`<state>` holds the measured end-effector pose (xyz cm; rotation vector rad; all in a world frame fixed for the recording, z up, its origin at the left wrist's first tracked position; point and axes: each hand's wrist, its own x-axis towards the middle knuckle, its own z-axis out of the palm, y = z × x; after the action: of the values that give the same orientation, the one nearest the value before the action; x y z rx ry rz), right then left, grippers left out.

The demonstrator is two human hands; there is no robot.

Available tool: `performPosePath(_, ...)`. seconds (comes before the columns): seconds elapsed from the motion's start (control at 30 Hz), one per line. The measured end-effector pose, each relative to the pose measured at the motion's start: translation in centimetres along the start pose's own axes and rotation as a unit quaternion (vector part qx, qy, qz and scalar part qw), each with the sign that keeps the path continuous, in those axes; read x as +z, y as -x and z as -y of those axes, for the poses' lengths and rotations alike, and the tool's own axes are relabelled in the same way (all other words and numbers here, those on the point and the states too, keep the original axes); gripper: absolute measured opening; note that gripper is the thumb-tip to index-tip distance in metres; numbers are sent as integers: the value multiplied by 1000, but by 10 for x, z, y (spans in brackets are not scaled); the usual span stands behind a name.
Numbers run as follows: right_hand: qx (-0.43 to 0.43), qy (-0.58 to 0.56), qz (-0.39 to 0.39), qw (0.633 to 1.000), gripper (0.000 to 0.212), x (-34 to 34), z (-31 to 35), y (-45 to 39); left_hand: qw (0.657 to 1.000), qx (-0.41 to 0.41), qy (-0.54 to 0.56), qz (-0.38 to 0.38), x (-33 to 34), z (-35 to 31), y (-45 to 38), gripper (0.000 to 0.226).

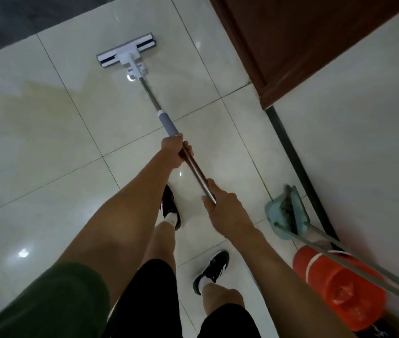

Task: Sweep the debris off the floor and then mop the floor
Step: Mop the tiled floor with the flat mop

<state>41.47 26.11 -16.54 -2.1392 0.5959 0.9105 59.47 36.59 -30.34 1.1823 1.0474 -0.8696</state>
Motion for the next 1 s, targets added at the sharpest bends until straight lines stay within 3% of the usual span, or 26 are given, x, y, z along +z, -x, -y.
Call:
performPosePath(0.2,-39,30,0,999,56,-41,94,-80,998,32,47,0,-12,-119,-34,12)
performPosePath(0.4,-79,72,13,994,55,-47,136,-112,994,38,103,-11,-36,-164,-39,12)
performPosePath(0.7,-196,131,71,969,49,-52,140,-99,971,84,202,-92,-93,-137,7,13)
performPosePath(1.0,-224,237,145,934,52,-54,129,-50,943,77,290,-141,-117,-57,47,14)
